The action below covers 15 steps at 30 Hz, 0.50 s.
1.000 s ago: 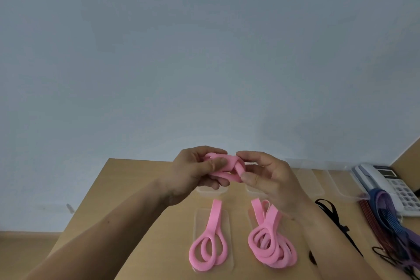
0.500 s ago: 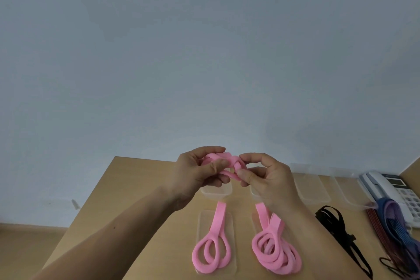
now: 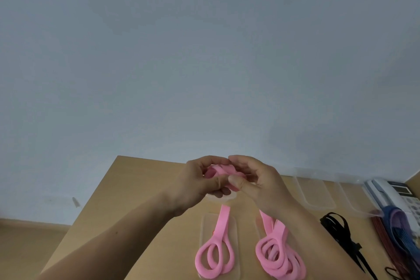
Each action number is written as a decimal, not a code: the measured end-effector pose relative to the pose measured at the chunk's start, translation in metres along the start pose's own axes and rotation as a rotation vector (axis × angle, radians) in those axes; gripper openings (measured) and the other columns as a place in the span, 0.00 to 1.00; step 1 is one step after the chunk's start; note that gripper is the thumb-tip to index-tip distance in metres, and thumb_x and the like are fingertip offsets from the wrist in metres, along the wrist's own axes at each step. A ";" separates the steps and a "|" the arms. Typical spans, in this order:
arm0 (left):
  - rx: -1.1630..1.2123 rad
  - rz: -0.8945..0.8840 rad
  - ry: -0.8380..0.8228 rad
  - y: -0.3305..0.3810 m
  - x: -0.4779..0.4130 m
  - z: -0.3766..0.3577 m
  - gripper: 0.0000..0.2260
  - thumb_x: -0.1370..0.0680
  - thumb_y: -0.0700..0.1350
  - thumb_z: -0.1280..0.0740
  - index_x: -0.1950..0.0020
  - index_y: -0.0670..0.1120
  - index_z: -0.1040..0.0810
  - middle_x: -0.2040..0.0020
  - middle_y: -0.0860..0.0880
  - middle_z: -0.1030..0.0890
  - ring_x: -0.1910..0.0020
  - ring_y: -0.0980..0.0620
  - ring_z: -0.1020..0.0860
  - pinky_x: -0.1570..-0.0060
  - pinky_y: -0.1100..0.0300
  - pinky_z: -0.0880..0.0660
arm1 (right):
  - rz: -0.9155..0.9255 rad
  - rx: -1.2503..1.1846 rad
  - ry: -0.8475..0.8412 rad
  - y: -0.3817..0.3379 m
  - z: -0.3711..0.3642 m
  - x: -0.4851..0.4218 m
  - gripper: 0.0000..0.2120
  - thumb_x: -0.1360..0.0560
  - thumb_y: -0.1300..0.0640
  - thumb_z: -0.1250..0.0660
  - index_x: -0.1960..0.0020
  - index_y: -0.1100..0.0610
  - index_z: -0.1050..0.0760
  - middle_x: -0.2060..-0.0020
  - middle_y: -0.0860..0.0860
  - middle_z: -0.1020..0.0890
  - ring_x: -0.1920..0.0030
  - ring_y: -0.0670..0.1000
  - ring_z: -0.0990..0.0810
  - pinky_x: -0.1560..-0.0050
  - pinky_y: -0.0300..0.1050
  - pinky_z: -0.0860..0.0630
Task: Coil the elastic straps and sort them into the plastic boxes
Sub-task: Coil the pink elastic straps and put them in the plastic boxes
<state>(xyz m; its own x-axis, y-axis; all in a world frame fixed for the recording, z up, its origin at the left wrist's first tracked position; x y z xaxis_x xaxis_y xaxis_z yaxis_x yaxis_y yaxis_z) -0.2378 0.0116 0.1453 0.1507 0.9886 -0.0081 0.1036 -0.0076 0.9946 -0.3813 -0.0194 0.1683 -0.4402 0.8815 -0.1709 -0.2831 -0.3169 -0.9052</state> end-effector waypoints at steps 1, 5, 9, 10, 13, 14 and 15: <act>0.005 -0.002 -0.006 0.000 0.000 0.002 0.15 0.25 0.41 0.26 0.40 0.44 0.21 0.53 0.40 0.15 0.57 0.43 0.16 0.58 0.57 0.21 | -0.016 -0.007 -0.016 0.002 -0.001 -0.002 0.17 0.26 0.55 0.27 0.44 0.36 0.23 0.48 0.37 0.16 0.47 0.41 0.18 0.49 0.33 0.22; -0.033 -0.018 -0.070 -0.004 0.000 0.012 0.14 0.24 0.40 0.27 0.40 0.42 0.25 0.53 0.38 0.15 0.58 0.41 0.16 0.58 0.56 0.21 | -0.118 -0.035 -0.074 0.013 -0.006 -0.009 0.15 0.24 0.56 0.29 0.41 0.41 0.22 0.49 0.45 0.15 0.48 0.45 0.16 0.44 0.43 0.21; -0.063 -0.042 -0.129 -0.006 -0.001 0.018 0.16 0.24 0.42 0.26 0.43 0.42 0.31 0.55 0.40 0.15 0.60 0.42 0.17 0.58 0.54 0.21 | -0.161 -0.042 -0.169 0.016 -0.025 -0.014 0.13 0.22 0.54 0.31 0.38 0.47 0.22 0.55 0.44 0.14 0.48 0.47 0.16 0.42 0.44 0.21; -0.068 -0.044 -0.144 -0.006 -0.002 0.020 0.16 0.24 0.43 0.27 0.44 0.42 0.32 0.55 0.41 0.15 0.60 0.42 0.17 0.58 0.54 0.21 | -0.173 -0.068 -0.166 0.017 -0.028 -0.015 0.13 0.21 0.55 0.32 0.37 0.50 0.21 0.54 0.48 0.14 0.47 0.49 0.16 0.42 0.46 0.21; -0.085 -0.034 -0.189 -0.008 -0.002 0.028 0.16 0.23 0.47 0.27 0.44 0.44 0.32 0.52 0.41 0.15 0.57 0.40 0.16 0.56 0.52 0.20 | -0.191 -0.134 -0.094 0.017 -0.032 -0.020 0.09 0.22 0.57 0.31 0.43 0.51 0.18 0.53 0.55 0.14 0.49 0.52 0.15 0.46 0.46 0.19; -0.084 -0.022 -0.201 -0.009 -0.001 0.033 0.15 0.23 0.48 0.28 0.44 0.45 0.31 0.50 0.41 0.15 0.55 0.39 0.16 0.55 0.52 0.20 | -0.193 -0.151 -0.058 0.018 -0.032 -0.020 0.08 0.22 0.58 0.31 0.45 0.51 0.17 0.54 0.54 0.14 0.50 0.51 0.15 0.49 0.44 0.19; -0.082 -0.008 -0.209 -0.011 -0.001 0.037 0.14 0.23 0.49 0.29 0.44 0.47 0.30 0.49 0.40 0.16 0.54 0.38 0.16 0.52 0.51 0.20 | -0.192 -0.168 -0.025 0.018 -0.033 -0.021 0.08 0.22 0.59 0.31 0.46 0.51 0.17 0.54 0.53 0.14 0.52 0.51 0.15 0.53 0.41 0.20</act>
<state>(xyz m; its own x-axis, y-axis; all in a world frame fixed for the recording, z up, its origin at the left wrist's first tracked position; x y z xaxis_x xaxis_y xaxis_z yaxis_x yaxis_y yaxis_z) -0.2024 0.0052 0.1308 0.3516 0.9357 -0.0289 0.0270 0.0207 0.9994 -0.3491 -0.0322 0.1430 -0.4136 0.9103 0.0185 -0.2194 -0.0799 -0.9723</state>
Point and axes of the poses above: each hand's wrist, its own x-axis away from the middle knuckle, its own z-axis out of the back of the hand, y = z × x, the point moved 8 cm from there along -x, towards the middle knuckle
